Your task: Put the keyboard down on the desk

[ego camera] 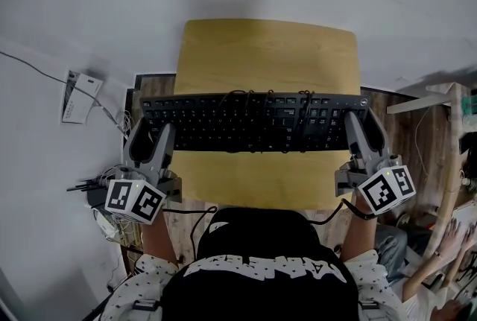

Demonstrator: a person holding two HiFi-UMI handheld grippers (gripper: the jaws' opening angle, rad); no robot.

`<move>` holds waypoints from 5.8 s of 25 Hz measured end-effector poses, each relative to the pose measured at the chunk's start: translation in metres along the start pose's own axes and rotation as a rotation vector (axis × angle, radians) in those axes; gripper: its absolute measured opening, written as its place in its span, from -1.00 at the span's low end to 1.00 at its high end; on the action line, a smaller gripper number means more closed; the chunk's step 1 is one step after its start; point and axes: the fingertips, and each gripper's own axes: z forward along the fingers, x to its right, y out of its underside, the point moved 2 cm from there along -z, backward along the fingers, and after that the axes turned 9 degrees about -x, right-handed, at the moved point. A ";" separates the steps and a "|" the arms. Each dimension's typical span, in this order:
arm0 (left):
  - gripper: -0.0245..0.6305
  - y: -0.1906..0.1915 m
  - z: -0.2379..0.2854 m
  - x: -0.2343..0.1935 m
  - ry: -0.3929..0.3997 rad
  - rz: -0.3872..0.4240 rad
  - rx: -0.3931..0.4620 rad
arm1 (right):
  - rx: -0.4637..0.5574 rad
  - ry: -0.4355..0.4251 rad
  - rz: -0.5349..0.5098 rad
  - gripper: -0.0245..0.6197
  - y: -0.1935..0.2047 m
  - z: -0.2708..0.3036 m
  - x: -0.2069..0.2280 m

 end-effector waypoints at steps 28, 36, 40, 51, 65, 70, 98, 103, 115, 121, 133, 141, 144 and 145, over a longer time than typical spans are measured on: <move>-0.12 -0.018 -0.001 0.003 0.003 -0.001 -0.136 | -0.126 0.042 0.124 -0.25 0.006 0.001 0.002; -0.10 -0.040 -0.006 0.012 -0.011 0.024 -0.184 | -0.149 0.053 0.161 -0.25 -0.005 -0.003 -0.003; -0.10 -0.050 -0.013 0.020 -0.025 0.008 -0.204 | -0.170 0.048 0.181 -0.25 -0.013 -0.008 -0.004; -0.10 -0.027 0.000 0.010 -0.036 -0.014 -0.259 | -0.218 0.072 0.207 -0.25 0.009 0.003 0.010; -0.10 -0.008 0.010 0.002 -0.050 -0.031 -0.315 | -0.272 0.104 0.213 -0.24 0.028 0.012 0.020; -0.10 -0.001 0.012 0.000 -0.052 -0.028 -0.344 | -0.284 0.112 0.217 -0.24 0.034 0.013 0.022; -0.05 0.023 0.021 -0.006 -0.073 -0.024 -0.431 | -0.381 0.176 0.217 -0.23 0.056 0.022 0.031; -0.02 0.025 0.021 -0.006 -0.071 -0.023 -0.435 | -0.403 0.181 0.226 -0.23 0.058 0.023 0.030; -0.02 0.032 0.023 -0.007 -0.078 0.000 -0.458 | -0.405 0.210 0.213 -0.21 0.060 0.026 0.034; -0.02 0.035 0.024 -0.007 -0.080 0.015 -0.469 | -0.397 0.232 0.195 -0.20 0.060 0.025 0.036; 0.02 0.037 0.027 -0.006 -0.080 0.016 -0.473 | -0.399 0.217 0.166 -0.10 0.059 0.025 0.043; 0.00 0.027 0.017 -0.014 -0.138 0.048 -0.406 | -0.348 0.241 0.174 -0.12 0.035 0.021 0.045; -0.06 0.012 0.012 -0.014 -0.143 0.056 -0.374 | -0.307 0.224 0.173 -0.37 0.021 0.018 0.039; -0.12 0.006 0.012 -0.012 -0.140 0.063 -0.358 | -0.297 0.219 0.168 -0.46 0.017 0.018 0.037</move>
